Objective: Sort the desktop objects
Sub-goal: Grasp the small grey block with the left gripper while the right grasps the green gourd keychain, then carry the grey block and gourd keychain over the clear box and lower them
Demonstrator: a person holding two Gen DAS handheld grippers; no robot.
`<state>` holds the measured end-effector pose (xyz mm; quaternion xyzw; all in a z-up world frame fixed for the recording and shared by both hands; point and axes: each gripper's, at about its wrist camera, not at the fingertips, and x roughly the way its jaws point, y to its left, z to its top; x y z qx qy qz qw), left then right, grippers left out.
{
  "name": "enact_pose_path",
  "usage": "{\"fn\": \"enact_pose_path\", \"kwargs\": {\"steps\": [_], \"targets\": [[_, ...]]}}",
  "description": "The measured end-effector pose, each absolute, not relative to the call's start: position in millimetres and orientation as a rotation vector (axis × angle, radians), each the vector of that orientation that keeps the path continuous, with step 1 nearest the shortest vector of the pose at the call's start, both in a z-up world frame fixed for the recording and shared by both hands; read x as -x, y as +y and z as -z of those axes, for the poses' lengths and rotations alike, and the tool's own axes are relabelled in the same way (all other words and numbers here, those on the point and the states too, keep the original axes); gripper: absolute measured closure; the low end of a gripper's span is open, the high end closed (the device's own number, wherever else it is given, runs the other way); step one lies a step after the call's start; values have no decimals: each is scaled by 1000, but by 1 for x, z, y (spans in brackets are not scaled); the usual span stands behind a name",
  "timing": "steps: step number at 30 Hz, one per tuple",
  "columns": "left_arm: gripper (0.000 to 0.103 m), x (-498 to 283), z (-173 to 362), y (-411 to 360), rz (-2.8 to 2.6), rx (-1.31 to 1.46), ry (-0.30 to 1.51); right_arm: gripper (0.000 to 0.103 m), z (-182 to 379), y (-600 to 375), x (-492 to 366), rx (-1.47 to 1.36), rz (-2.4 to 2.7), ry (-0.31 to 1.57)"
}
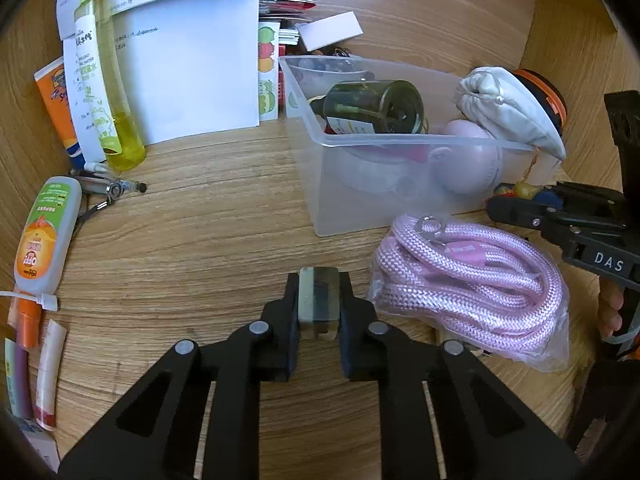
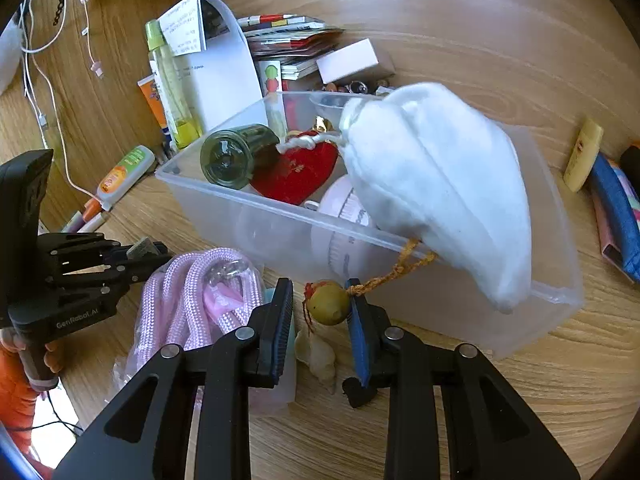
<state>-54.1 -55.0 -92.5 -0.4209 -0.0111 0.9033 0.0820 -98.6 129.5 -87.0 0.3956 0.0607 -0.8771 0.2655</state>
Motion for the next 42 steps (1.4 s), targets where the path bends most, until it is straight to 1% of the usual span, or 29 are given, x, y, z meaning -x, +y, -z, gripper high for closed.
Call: {"fn": "enact_pose_path", "kwargs": {"steps": [1,5,8,13,19,24,30,42], "targets": [[88,53,92,-56,-2709,1255,-35,85,87,131,99,-1068,2365,151],[88,45,85,-61,-2764,1197,-46,85,83,140,96,-1077,2326,109],[88,39,79,-62,-2766,1172,-79,85,79,149,89,-1064,2327,123],[88,33,63,-54,-2770,1114,-81,85,67,163,79,-1030,2374,163],[88,35,39,-38,-2745,1032,-75,85,53,179,79,-988,2429,161],[88,45,28,-24,-2718,1001,-86,85,42,186,87,-957,2447,171],[88,67,20,-12,-2673,1000,-105,85,37,188,107,-949,2455,227],[88,114,18,25,-2595,1064,-24,85,48,190,149,-989,2442,243]]}}
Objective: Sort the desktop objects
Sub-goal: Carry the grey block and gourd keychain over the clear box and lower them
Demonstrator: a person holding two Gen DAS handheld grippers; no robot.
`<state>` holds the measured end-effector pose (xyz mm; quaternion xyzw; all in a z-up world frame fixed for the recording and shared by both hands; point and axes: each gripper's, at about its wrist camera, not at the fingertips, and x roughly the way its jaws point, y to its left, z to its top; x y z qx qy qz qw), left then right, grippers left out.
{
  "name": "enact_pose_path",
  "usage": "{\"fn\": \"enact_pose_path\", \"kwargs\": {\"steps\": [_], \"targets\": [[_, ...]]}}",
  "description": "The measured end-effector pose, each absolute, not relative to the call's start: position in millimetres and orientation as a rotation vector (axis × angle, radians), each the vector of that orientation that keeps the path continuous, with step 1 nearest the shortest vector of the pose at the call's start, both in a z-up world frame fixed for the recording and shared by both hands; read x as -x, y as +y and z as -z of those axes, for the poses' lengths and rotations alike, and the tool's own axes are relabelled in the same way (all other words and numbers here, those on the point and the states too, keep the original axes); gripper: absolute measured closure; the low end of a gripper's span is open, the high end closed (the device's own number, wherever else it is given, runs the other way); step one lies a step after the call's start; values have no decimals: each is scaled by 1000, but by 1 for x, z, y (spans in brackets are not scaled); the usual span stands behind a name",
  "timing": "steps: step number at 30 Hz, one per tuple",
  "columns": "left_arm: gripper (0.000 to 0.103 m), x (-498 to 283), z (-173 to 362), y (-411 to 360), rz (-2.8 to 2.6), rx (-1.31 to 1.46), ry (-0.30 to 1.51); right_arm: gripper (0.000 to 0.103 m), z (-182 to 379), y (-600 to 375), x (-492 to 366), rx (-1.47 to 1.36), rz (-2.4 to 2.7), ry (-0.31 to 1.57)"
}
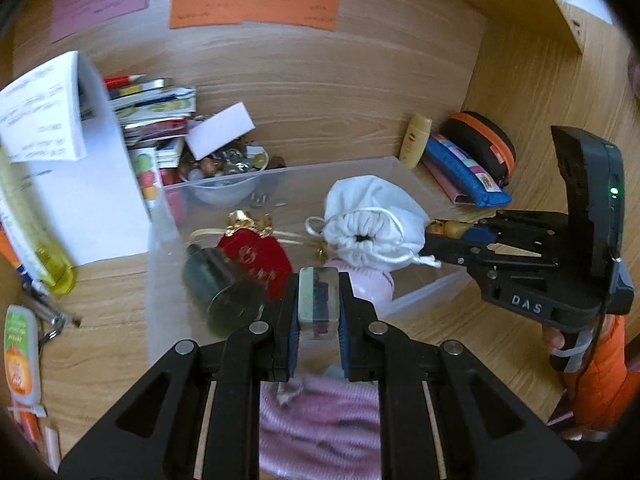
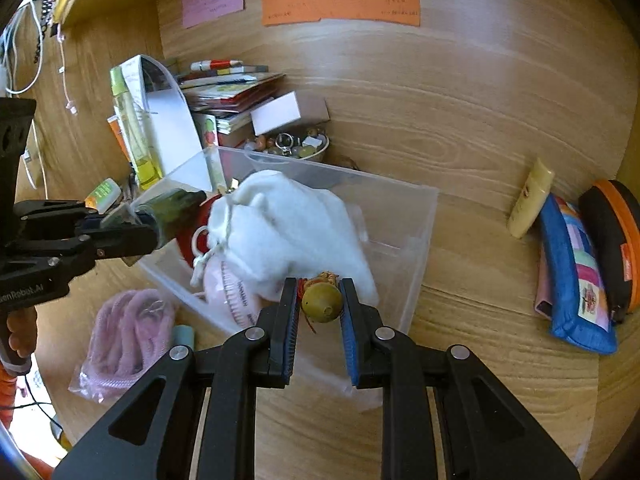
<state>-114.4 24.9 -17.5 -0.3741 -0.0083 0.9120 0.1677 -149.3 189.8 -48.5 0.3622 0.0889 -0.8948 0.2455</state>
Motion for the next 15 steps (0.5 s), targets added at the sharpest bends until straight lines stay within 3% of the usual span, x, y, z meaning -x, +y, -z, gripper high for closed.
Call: {"fn": "enact_pose_path", "kwargs": {"steps": [15], "targets": [[88,143,33,40,-2576,1151,41,85,59,185,154,-1052,2399,325]]}}
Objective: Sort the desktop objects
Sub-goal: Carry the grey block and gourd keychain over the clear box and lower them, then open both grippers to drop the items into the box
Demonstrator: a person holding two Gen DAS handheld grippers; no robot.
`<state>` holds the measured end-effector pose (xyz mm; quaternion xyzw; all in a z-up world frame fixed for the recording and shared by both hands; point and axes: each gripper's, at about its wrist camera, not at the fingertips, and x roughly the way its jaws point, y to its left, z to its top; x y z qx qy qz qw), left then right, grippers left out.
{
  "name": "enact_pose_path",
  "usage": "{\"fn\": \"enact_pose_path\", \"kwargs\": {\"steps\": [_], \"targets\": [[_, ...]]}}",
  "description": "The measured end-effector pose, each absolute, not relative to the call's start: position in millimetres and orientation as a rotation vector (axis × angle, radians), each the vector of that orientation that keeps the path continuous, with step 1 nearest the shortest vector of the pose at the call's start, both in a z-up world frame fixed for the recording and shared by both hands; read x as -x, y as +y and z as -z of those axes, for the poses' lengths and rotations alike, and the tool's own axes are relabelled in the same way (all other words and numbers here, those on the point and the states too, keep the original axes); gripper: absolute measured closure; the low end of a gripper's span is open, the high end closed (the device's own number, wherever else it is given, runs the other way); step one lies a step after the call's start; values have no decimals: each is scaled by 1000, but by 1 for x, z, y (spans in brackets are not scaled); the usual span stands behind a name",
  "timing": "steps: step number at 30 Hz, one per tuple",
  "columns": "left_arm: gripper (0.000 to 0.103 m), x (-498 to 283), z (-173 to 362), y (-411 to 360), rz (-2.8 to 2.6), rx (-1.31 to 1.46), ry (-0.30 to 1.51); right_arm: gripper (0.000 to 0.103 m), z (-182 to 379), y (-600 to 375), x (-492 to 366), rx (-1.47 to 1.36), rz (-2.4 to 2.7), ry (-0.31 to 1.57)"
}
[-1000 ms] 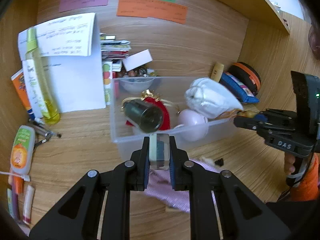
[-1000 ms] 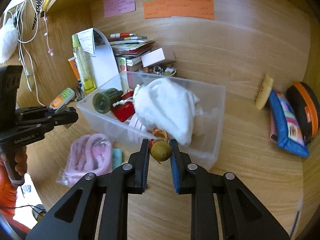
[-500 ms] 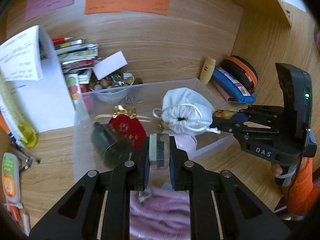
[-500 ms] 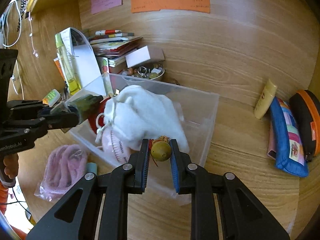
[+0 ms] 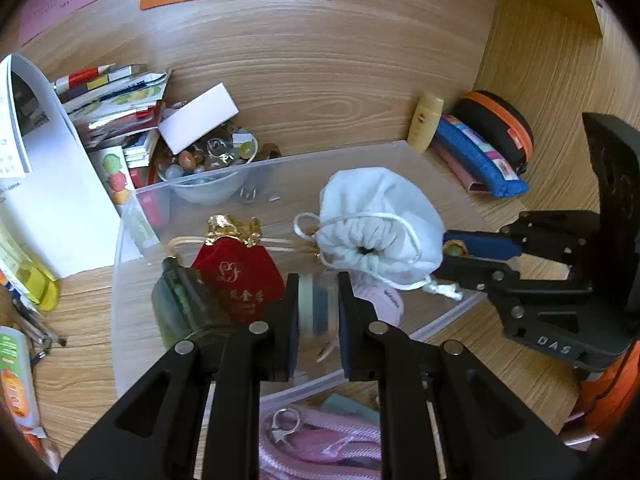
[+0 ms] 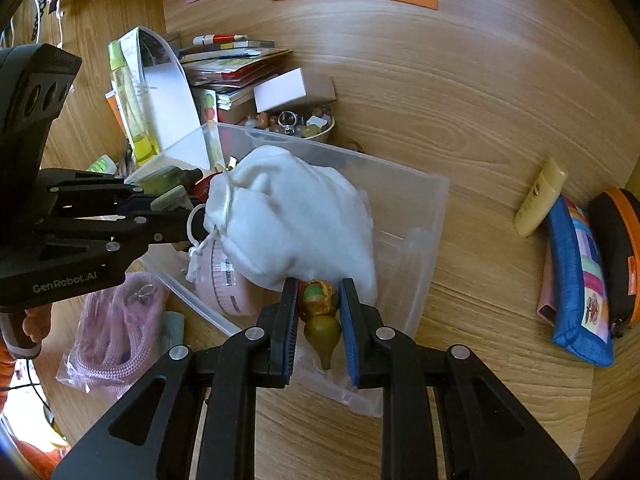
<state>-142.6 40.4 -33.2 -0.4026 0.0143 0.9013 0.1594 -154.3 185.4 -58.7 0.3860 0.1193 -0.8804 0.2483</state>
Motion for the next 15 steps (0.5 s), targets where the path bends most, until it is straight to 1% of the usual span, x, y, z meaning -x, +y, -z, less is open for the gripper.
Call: {"fn": "enact_pose_path", "kwargs": {"steps": [6,9,12,13,14,15], "targets": [[88,136,32,41,-2577,1147,62,85,56,186,151,-1053,2400,325],[88,133,29,42,-2574,1133,60,82,51,186,146,-1043,2410,346],[88,127,24,43,-2574,1113,59,74,45,187,142,-1036,2427,354],[87,124,22,43,-2573,1107,55,68,42,188,139,-1031,2433,355],[82,122,21,43,-2575,1100,53,62,40,189,137,-1024,2439,353],[80,119,19,43,-2577,1092,50,61,37,191,135,-1014,2445,348]]}}
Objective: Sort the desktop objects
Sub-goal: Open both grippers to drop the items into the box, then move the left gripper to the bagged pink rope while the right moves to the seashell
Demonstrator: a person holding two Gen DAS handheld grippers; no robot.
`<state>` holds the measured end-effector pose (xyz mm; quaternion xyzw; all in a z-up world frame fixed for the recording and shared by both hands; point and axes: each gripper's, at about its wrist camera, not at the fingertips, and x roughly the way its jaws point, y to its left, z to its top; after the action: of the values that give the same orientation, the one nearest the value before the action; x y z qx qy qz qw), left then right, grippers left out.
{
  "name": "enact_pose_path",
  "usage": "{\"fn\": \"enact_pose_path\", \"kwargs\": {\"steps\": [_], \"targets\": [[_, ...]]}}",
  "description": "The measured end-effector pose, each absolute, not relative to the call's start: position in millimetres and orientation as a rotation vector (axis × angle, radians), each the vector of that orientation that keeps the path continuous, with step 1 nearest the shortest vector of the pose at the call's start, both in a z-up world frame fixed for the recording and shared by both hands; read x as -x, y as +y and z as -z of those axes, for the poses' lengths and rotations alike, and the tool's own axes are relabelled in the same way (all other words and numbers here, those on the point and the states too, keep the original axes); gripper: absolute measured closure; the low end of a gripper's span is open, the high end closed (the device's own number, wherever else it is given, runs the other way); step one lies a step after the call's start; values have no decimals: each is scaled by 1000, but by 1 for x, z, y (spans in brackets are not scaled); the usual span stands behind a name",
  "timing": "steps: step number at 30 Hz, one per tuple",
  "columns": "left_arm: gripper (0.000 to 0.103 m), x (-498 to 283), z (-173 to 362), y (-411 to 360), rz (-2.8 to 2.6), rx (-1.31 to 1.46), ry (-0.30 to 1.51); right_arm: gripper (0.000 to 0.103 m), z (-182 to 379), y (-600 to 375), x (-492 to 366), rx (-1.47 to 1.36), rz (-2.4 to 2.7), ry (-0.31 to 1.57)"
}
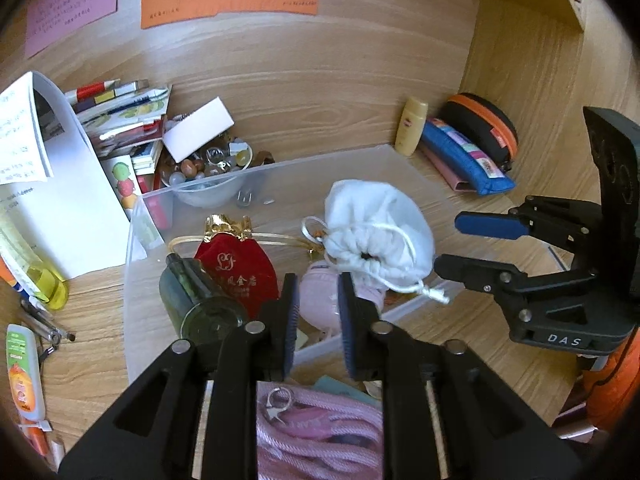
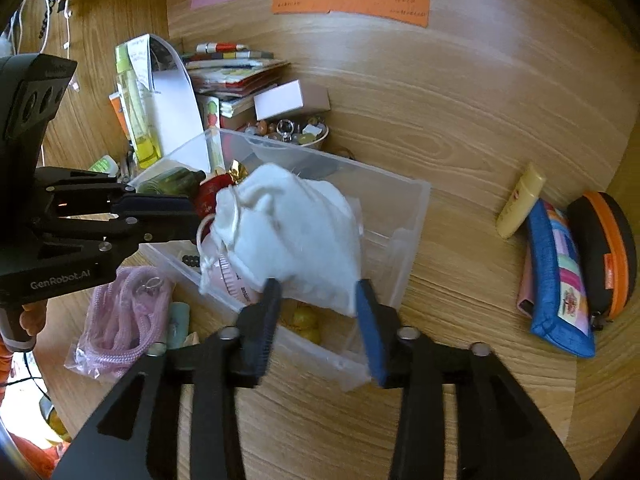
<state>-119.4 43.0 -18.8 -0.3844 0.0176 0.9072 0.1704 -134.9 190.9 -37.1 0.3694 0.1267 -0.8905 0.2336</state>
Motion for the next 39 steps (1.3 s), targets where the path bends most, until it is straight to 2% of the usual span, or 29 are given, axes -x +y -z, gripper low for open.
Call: {"fn": "enact_pose_path", "kwargs": {"steps": [2,6,8,12,14,16,19,22,26,30,32,39], "targets": [[74,114,15,43,-2589,1071,50,60,34,194,130,-997,2455,336],[72,101,6,39,-2608,1031,52,55,29,199,120,-968,2470,305],[59,94,3,36,-2622,1015,49,47,28,200,115,-950,2473,293],[44,77,0,28,-2665,985,69,40,21,199,101,-894,2491,299],[36,69,0,24,-2679,983,80,33,20,197,97,-879,2490,303],[30,61,3,19,-2695,992,88,32,19,196,91,-862,2494,313],[27,48,9,14,-2703,1008,100,31,22,194,84,-860,2485,322],[17,36,17,10,-2711,1031,116,31,27,195,81,-880,2472,315],[15,22,30,3,-2716,1080,122,26,35,199,80,-915,2459,293],[14,7,41,-6,-2684,1125,55,25,42,203,76,-942,2447,271],[9,1,45,-4,-2664,1134,37,25,46,205,74,-959,2442,266],[8,-5,74,14,-2581,1220,76,24,58,210,70,-1014,2415,234]]}}
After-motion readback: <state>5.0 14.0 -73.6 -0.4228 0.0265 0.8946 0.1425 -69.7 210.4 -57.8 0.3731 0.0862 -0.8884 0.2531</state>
